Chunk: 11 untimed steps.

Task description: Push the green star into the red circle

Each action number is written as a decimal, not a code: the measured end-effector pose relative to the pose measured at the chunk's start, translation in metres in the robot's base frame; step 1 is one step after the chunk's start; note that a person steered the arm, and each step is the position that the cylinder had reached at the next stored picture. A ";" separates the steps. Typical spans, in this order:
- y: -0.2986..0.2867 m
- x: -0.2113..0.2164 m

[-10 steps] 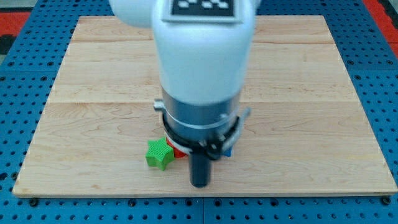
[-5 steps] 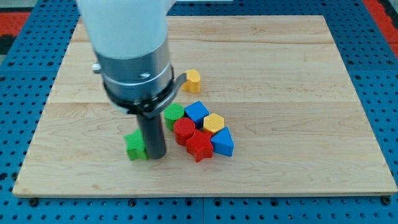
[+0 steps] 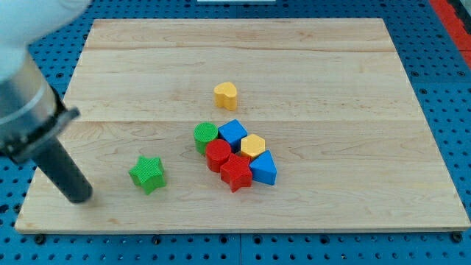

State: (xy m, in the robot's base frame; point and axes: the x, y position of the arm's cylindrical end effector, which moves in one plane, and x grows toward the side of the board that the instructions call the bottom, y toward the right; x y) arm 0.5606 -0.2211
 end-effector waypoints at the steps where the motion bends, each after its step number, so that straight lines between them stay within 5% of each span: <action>1: 0.017 -0.034; 4: 0.023 -0.024; 5: 0.103 -0.021; 7: 0.094 0.009; 9: 0.168 0.009; 11: 0.114 0.028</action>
